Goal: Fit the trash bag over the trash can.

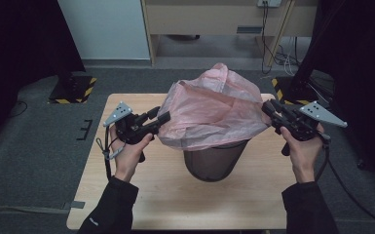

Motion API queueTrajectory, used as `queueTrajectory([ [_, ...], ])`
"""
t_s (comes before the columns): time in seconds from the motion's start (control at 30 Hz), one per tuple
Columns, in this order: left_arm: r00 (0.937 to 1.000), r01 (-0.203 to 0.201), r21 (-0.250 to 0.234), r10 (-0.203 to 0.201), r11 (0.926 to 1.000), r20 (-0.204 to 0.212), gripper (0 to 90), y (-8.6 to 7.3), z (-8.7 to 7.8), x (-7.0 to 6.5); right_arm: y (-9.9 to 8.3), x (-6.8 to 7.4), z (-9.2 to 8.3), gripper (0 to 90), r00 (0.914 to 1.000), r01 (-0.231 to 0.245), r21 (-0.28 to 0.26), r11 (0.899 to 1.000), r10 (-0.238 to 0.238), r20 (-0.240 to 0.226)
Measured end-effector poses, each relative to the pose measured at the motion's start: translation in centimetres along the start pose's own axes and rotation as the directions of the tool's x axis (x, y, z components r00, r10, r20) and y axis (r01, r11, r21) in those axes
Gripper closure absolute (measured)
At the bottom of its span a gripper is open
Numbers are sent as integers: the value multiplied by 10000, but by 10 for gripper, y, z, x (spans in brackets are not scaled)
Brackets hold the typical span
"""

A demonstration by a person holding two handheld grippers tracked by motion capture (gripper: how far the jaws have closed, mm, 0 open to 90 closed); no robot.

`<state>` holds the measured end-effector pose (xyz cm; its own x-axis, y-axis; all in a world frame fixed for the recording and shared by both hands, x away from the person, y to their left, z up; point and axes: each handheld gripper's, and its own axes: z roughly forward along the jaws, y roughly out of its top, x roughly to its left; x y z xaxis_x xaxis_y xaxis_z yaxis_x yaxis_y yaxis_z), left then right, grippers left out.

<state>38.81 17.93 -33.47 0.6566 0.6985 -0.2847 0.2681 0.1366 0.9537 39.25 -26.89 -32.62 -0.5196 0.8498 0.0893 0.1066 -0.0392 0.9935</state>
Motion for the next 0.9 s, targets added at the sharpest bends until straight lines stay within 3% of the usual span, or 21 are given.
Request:
queueTrajectory([
  [0.2, 9994, -211, -28, 210, 9998, -276, 402, 22, 5, 1, 14, 14, -3, 510, 9957, 862, -183, 9961, -868, -316],
  [0.37, 9997, 192, 11, -192, 9998, -137, 392, 30, 19, 7, 23, 26, 2, 433, 9865, 1613, -252, 9866, -1620, -253],
  [0.6, 9973, 726, 56, -726, 9973, 123, 415, 33, 38, 12, 36, 34, 13, 385, 9758, 2186, -441, 9748, -2186, 54],
  [0.7, 9944, 985, 161, -990, 9950, 383, 473, 33, 45, 15, 41, 36, 16, 471, 9696, 2435, -369, 9692, -2442, -161],
  [0.77, 9927, 1058, 291, -1073, 9940, 553, 546, 32, 47, 15, 41, 37, 19, 632, 9672, 2497, -207, 9681, -2504, -430],
  [0.83, 9904, 1196, 265, -1212, 9925, 672, 681, 31, 49, 16, 42, 37, 21, 792, 9773, 1978, -327, 9797, -1997, -706],
  [0.9, 9914, 1127, 198, -1138, 9934, 642, 777, 31, 49, 17, 44, 35, 23, 866, 9849, 1545, -450, 9870, -1574, -714],
])
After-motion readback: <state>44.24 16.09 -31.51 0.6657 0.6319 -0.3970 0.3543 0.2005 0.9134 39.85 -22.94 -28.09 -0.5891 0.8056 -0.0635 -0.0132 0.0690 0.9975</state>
